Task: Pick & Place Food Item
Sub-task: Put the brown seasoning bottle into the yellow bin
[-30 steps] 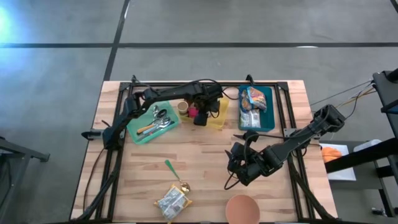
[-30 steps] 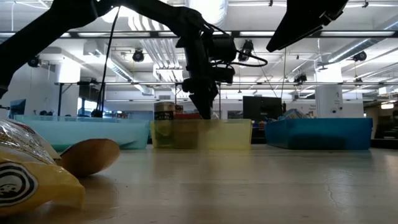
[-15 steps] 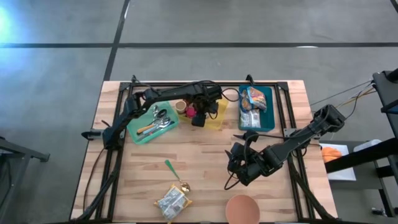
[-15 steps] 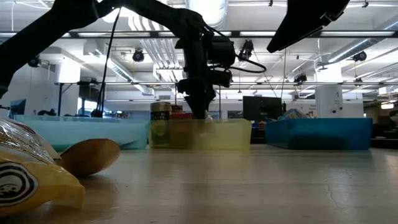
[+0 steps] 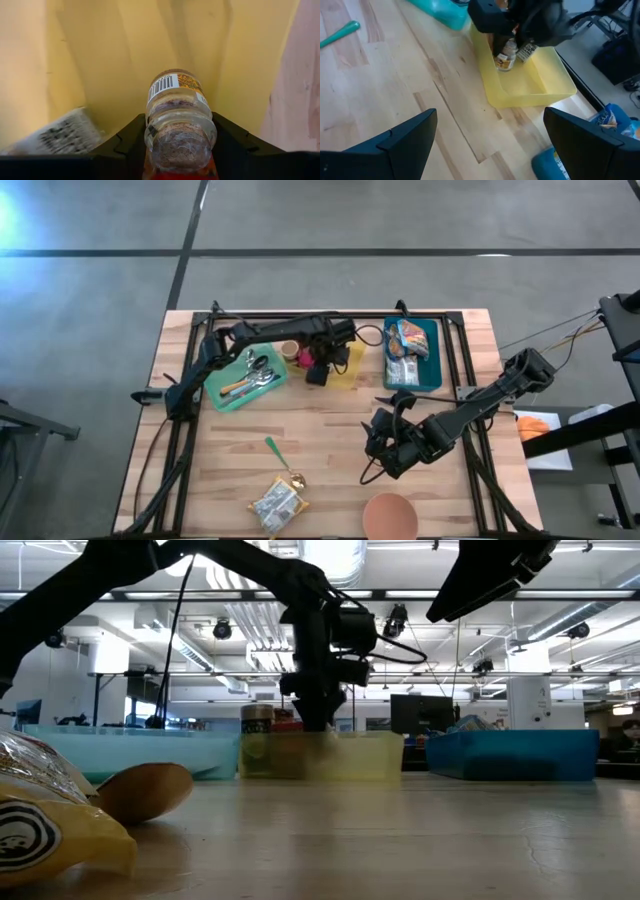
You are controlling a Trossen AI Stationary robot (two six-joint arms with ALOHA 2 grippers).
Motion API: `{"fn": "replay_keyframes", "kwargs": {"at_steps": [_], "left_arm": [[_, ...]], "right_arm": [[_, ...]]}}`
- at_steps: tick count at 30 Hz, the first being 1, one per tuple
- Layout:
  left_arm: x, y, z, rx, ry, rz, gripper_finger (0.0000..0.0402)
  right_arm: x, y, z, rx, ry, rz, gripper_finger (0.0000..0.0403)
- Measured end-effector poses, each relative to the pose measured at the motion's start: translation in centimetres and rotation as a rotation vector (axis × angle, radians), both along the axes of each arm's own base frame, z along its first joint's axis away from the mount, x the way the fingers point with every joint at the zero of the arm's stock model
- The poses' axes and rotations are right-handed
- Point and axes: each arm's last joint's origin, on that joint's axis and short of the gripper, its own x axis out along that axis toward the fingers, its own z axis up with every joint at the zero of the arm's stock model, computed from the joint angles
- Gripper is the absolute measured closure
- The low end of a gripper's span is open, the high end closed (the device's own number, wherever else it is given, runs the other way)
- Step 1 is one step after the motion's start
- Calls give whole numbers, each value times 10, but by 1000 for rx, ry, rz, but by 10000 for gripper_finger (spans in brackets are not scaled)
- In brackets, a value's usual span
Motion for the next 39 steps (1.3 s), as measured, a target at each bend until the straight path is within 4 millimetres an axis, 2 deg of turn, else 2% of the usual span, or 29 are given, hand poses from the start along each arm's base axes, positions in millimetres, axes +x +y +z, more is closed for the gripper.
{"fn": "replay_keyframes", "kwargs": {"at_steps": [6,18,20,25,27,30,39], "left_arm": [[-4,-2,-17,-6,24,-37,233],[-1,-3,-19,20,-5,-11,232],[1,-1,-19,51,-14,8,211],[1,-2,-19,65,-8,15,120],[1,-3,-19,67,-8,19,99],[2,-3,-19,68,-12,18,84],[4,-2,-18,94,-30,36,79]], "right_arm": [[2,1,5,9,-15,0,38],[6,4,18,13,-35,18,38],[6,4,18,13,-35,17,38],[6,4,18,13,-35,17,38],[6,4,18,13,-34,17,38],[6,3,18,12,-33,18,38],[6,4,18,24,-32,18,38]]}}
